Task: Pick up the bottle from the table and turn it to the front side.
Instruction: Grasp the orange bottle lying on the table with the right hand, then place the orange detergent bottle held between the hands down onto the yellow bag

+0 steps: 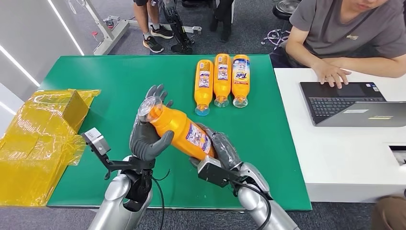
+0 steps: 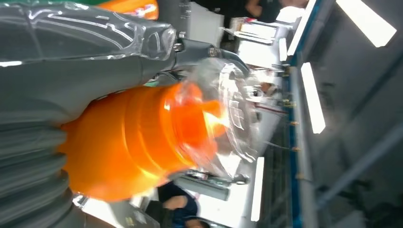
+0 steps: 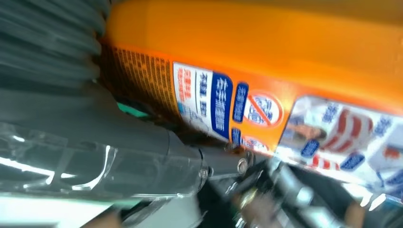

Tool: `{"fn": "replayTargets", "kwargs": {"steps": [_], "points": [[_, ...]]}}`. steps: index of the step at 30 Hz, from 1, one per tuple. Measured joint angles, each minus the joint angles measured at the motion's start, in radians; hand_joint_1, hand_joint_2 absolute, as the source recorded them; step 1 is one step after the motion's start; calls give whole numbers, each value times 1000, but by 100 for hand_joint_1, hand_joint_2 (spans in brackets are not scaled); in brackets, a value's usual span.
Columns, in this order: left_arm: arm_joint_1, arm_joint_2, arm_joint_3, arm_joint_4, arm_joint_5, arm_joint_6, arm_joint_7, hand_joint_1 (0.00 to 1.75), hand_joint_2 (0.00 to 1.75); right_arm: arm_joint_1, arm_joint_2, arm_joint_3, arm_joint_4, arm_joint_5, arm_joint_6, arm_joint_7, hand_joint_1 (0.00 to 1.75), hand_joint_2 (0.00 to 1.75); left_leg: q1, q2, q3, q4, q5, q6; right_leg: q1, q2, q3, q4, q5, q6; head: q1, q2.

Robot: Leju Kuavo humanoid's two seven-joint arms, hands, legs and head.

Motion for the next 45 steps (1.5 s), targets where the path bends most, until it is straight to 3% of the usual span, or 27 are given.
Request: {"fn": "replayTargets", "kwargs": {"steps": [8,17,21,42,45], "points": [[-3,6,2,29,4,-1,1,0,175,-23,-3,8,33,3,131,13,175,175,0,0,0,0,0,0,0,0,0,0,0,0,0,0],[-17,9,1,59,7,8,1,3,175,-44,-3,20,94,-18,197,15,175,175,0,0,0,0,0,0,0,0,0,0,0,0,0,0],[-20,11,0,68,8,26,-3,174,175,-53,-3,27,109,-19,205,15,175,175,0,0,0,0,0,0,0,0,0,0,0,0,0,0],[-38,22,-40,81,-51,86,-13,175,175,-17,-3,15,79,-58,118,0,175,175,0,0,0,0,0,0,0,0,0,0,0,0,0,0],[-43,20,-44,81,-52,87,-12,175,175,-3,-3,5,59,-68,95,-2,150,175,0,0,0,0,0,0,0,0,0,0,0,0,0,0]]}}
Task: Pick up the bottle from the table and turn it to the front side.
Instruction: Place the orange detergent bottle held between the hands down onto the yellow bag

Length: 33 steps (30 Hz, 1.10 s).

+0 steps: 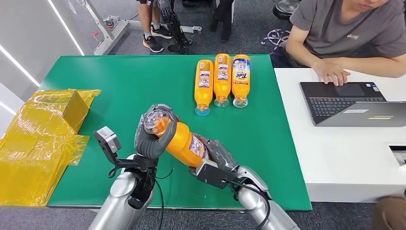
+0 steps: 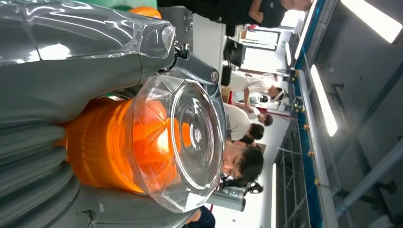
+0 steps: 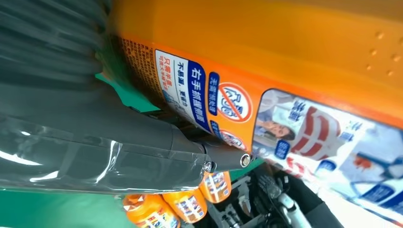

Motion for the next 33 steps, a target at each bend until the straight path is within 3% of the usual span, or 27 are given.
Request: {"fn": "replayTargets", "kwargs": {"steps": [3,4,19,23,29,33], "points": [[-6,-5,-2,0,-1,2,0,175,175,14,0,-9,-23,-16,-24,-1,34,175,0,0,0,0,0,0,0,0,0,0,0,0,0,0],[-7,-6,-2,0,-1,3,0,175,175,19,0,-11,-30,-22,-31,-1,3,175,0,0,0,0,0,0,0,0,0,0,0,0,0,0],[1,-12,-2,10,4,22,4,175,175,40,35,-33,-104,-172,-67,-32,0,175,0,0,0,0,0,0,0,0,0,0,0,0,0,0],[10,-7,4,10,-4,78,-6,175,175,52,37,-28,-140,-230,-111,-88,0,175,0,0,0,0,0,0,0,0,0,0,0,0,0,0],[13,41,64,10,-64,150,9,175,175,88,37,3,-234,-269,-138,-128,0,175,0,1,0,0,0,0,0,0,0,0,0,0,0,0],[4,106,122,7,-277,269,69,175,175,106,37,20,-283,-274,-162,-147,0,175,1,2,1,-1,0,0,0,2,0,1,0,0,0,0]]}}
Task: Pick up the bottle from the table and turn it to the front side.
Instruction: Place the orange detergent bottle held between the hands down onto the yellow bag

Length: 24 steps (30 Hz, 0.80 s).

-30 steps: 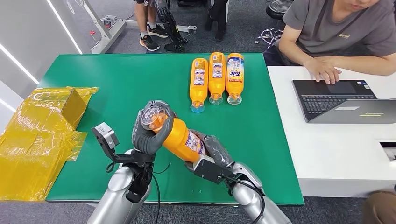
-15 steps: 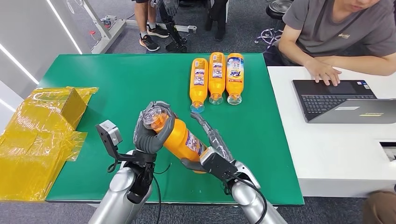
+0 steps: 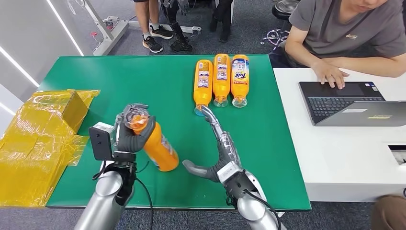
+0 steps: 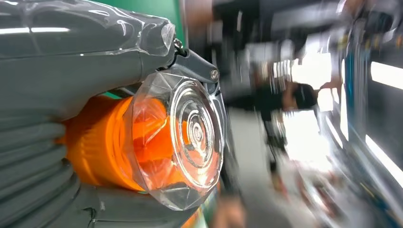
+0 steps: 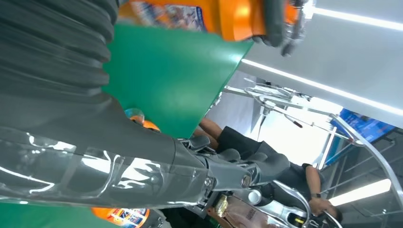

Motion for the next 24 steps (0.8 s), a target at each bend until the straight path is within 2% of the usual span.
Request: {"fn": "replayTargets", "kwargs": {"steps": [7,11,16,21,24], "points": [[-14,151,127,-39,-308,-21,97,175,175,43,-7,3,-57,-13,-39,-9,0,175,0,1,0,0,0,0,0,1,0,0,0,0,0,0],[-45,232,172,-41,-425,-24,115,175,175,65,-9,3,-78,-13,-46,-14,0,175,0,1,0,0,0,0,0,1,0,0,0,0,0,0],[-79,329,185,-58,-575,-25,113,175,175,77,-9,2,-97,-20,-44,-16,0,175,0,2,0,0,0,0,0,2,0,0,0,0,0,0],[-133,454,186,-63,-660,-111,89,175,175,91,-9,-7,-110,-44,-23,-27,0,175,0,3,1,0,0,0,0,3,-1,0,0,0,0,0],[-159,510,170,-54,-735,-136,79,175,175,96,-9,-18,-116,-50,-8,-40,0,175,0,3,1,0,0,0,0,3,-1,0,0,0,0,0]]}}
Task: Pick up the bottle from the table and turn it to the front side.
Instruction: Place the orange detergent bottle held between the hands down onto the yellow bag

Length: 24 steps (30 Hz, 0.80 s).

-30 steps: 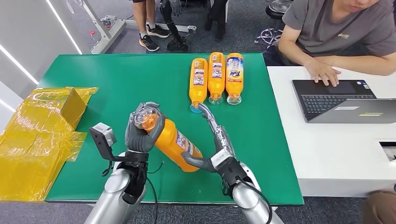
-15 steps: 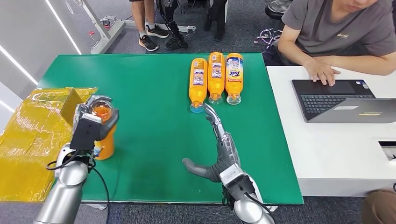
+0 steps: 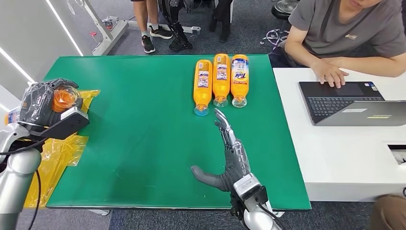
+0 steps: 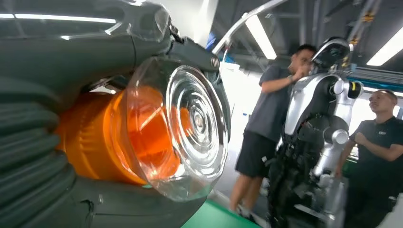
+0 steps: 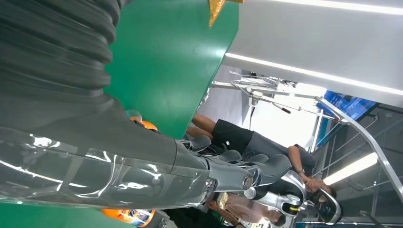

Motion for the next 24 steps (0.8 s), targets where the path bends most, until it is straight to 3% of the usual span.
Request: {"fn": "replayTargets", "kwargs": {"steps": [5,13,24], "points": [[-19,44,-69,63,-112,-6,-8,175,175,-1,0,-13,-29,-3,22,-18,0,175,0,0,0,0,0,0,0,0,0,0,0,0,0,0],[-32,37,-187,234,-196,-3,-28,175,175,-8,0,-44,-56,-93,48,-36,0,175,-1,0,0,0,0,0,0,0,0,-1,0,0,0,0],[-33,51,-258,405,-224,17,-67,175,175,15,-1,-89,-62,-125,20,-34,0,175,0,0,0,0,0,0,0,0,0,0,0,0,0,0]]}}
